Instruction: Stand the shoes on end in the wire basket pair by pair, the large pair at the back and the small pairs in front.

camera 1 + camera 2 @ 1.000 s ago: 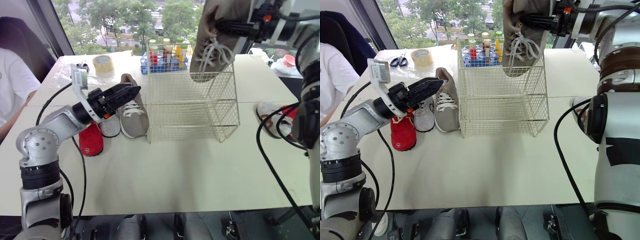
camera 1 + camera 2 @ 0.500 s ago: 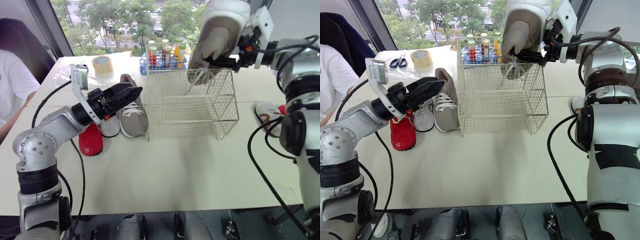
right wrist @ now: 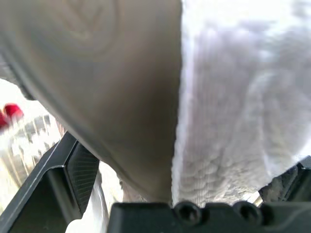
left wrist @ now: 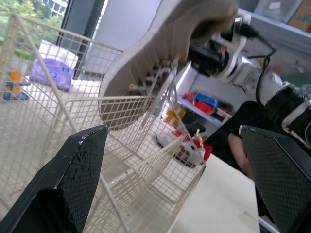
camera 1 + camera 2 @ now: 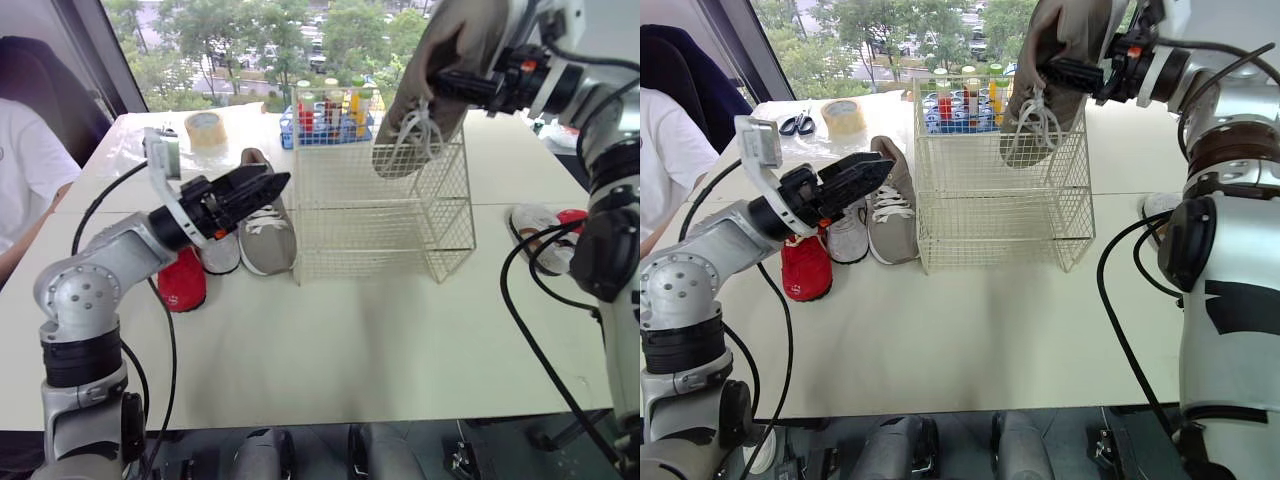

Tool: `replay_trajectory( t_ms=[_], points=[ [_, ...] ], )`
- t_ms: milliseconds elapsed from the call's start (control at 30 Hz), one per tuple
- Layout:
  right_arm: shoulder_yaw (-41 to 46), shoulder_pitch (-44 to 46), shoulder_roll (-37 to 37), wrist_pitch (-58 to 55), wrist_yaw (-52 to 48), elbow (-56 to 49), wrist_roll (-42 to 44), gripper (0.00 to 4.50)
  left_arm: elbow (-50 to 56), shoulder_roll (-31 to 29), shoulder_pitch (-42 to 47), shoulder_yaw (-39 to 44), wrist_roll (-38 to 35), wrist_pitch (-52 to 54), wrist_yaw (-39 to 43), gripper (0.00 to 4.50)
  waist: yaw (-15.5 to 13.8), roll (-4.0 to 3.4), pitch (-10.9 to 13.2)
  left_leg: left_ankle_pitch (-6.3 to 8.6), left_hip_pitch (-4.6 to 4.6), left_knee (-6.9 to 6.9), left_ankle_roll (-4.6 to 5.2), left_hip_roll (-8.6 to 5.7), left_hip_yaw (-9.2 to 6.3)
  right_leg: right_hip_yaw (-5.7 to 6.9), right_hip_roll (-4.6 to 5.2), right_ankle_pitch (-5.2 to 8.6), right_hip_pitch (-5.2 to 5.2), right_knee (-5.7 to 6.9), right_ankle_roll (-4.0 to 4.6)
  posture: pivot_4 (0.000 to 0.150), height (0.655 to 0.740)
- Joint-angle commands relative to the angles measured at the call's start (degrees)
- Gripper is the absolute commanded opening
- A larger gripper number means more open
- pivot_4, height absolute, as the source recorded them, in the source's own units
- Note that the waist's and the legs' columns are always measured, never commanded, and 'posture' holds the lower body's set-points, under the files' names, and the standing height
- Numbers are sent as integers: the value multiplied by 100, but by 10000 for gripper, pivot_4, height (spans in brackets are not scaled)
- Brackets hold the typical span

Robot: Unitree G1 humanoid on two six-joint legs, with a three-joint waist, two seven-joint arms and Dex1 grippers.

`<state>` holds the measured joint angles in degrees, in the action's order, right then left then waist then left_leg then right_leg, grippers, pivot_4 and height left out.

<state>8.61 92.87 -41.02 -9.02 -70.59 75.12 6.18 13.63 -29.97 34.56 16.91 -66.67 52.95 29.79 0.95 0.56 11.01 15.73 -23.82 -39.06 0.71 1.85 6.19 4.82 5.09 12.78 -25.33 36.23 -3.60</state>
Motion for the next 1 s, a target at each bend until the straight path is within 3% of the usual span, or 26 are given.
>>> replay_trajectory(
  t_ms=[33, 267, 467, 733, 1000],
  points=[
    [108, 246, -179, 233, 53, -224, 19, 44625, 80, -17, 132, 25, 28, -160, 52, 45000, -6, -1, 1, 0, -2, 0, 0, 0, -1, 1, 0, 0, 0, -1, 0, 1500, 7400],
    [-266, 80, -251, 808, 201, -196, -494, 44625, 110, 25, 111, -26, 31, -212, 35, 45000, -18, -1, 1, 0, -4, -2, 0, -2, 0, 1, 0, 0, -1, -1, 0, 1500, 7400],
    [-511, 13, -245, 288, -667, -132, -680, 44625, 136, 47, 84, -26, 17, -224, 23, 45000, -19, -1, 1, 0, -5, -3, 1, -2, -1, 1, 0, 0, 0, -1, -1, 1500, 7400],
    [-655, -63, -213, 437, 100, -48, -1027, 44625, 185, 129, 70, -49, 5, -230, 12, 45000, -10, -1, 1, -1, -4, -4, 0, -1, -1, 0, -1, 0, -1, 0, -1, 1500, 7400],
    [-576, 111, -427, 245, -43, -89, -979, 44625, 219, 215, 26, -65, 17, -257, 5, 45000, -24, -1, 1, -1, -4, -5, -1, -2, -1, 0, -1, 0, 0, 1, -1, 1500, 7400]
  ],
)
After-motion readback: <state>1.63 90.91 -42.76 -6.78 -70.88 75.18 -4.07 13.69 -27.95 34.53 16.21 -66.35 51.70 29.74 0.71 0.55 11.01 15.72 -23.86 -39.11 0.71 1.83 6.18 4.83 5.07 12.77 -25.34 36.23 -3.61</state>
